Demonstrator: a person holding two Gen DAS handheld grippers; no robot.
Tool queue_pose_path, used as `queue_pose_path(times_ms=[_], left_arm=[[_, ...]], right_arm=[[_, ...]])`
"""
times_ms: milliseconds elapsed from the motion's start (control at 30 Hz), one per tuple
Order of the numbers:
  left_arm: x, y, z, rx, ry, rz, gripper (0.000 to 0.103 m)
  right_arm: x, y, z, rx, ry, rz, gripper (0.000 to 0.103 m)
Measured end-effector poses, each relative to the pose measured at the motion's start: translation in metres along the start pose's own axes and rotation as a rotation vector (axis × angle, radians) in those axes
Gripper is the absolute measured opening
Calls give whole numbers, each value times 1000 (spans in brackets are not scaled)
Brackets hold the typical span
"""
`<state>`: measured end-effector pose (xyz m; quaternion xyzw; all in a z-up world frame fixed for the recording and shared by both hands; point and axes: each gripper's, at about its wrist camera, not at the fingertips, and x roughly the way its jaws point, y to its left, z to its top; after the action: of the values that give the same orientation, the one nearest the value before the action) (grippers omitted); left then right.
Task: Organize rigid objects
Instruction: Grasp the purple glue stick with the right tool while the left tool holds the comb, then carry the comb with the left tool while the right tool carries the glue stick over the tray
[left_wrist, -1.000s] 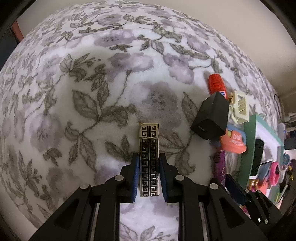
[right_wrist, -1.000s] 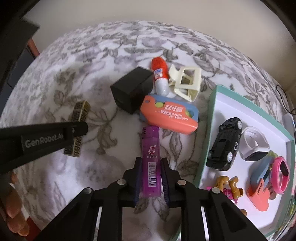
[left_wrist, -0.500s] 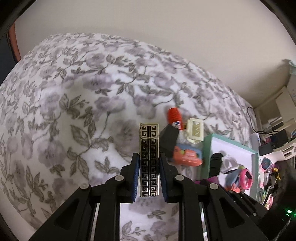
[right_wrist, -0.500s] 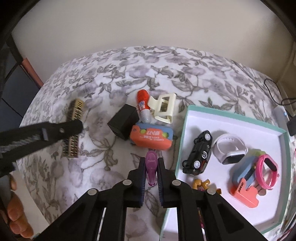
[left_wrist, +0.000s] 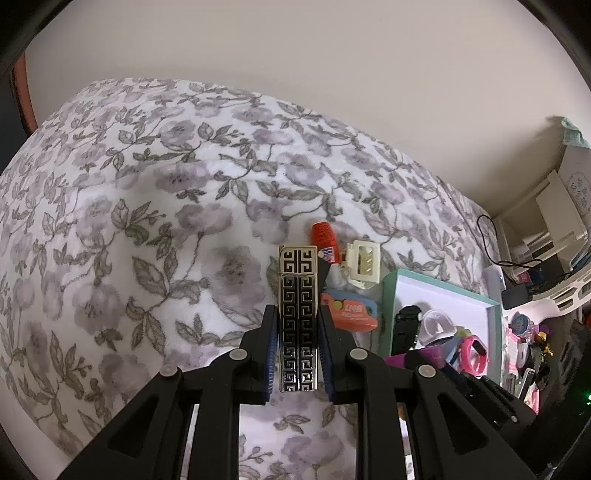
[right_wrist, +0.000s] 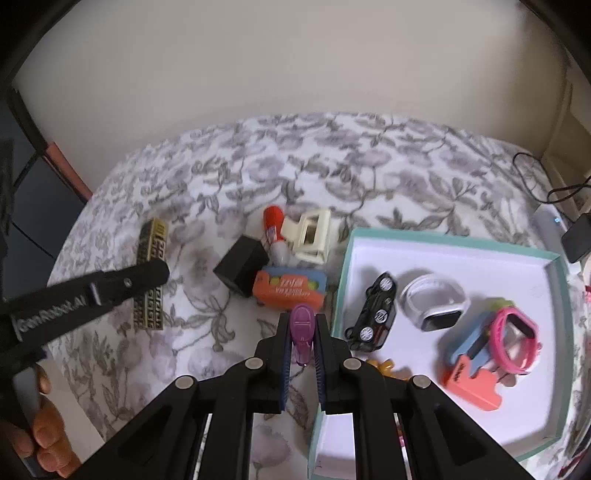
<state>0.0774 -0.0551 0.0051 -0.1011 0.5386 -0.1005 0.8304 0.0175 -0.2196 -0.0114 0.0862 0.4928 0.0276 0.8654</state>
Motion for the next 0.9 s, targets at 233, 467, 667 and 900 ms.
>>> queue_pose_path(times_ms=[233, 467, 667, 900], left_arm=[[-8, -27, -3, 45, -16, -37, 21], [-4, -77, -16, 149, 0, -83, 22], [10, -122, -38, 249, 33, -114, 22], [42, -153, -54, 295, 89, -107, 22]], right_arm=[[-38, -32, 7, 63, -86, -49, 12], [-58, -75, 3, 110, -80, -153, 12], [-51, -110, -8, 167, -9, -209, 12], [-39, -134, -21, 215, 50, -197, 12]])
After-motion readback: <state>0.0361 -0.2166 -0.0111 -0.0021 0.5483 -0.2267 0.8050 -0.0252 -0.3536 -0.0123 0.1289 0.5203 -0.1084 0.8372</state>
